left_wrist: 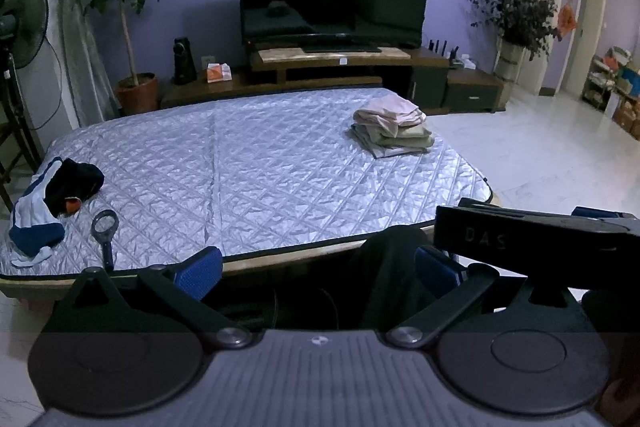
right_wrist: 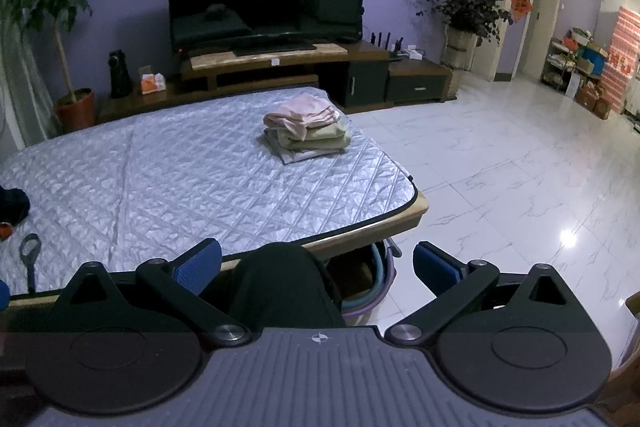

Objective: Fold clothes

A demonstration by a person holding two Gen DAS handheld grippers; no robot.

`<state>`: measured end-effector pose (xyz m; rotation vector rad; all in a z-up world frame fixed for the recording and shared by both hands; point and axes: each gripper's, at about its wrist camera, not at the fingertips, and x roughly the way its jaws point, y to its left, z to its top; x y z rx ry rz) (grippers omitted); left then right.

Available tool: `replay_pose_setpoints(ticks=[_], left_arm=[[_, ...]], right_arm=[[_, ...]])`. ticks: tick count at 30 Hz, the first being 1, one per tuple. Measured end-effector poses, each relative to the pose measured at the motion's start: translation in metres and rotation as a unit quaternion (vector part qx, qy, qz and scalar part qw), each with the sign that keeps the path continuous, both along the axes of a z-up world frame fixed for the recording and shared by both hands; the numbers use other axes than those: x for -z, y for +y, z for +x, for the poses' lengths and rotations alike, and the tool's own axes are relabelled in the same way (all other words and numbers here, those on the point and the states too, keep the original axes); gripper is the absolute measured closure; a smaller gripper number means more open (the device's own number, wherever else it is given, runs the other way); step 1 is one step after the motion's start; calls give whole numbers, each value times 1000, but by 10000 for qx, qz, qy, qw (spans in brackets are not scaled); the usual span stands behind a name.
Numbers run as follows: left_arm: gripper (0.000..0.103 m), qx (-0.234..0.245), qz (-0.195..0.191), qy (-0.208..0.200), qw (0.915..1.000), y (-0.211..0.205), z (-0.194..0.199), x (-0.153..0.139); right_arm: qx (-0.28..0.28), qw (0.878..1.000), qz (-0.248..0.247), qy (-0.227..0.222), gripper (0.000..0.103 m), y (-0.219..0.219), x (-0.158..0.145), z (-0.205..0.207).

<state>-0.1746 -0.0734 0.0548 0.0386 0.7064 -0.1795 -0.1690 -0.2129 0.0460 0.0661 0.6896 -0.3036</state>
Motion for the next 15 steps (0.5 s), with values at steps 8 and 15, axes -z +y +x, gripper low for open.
replay_pose_setpoints(ticks=[8,15], left_arm=[[1,35,51,-11,10000,-1,-2,1],[1,70,56,5,10000,-3,-1,1]], right_arm=[[-22,10000,-21,31,0,0,1,2],[-55,10000,-46,44,0,0,0,3]])
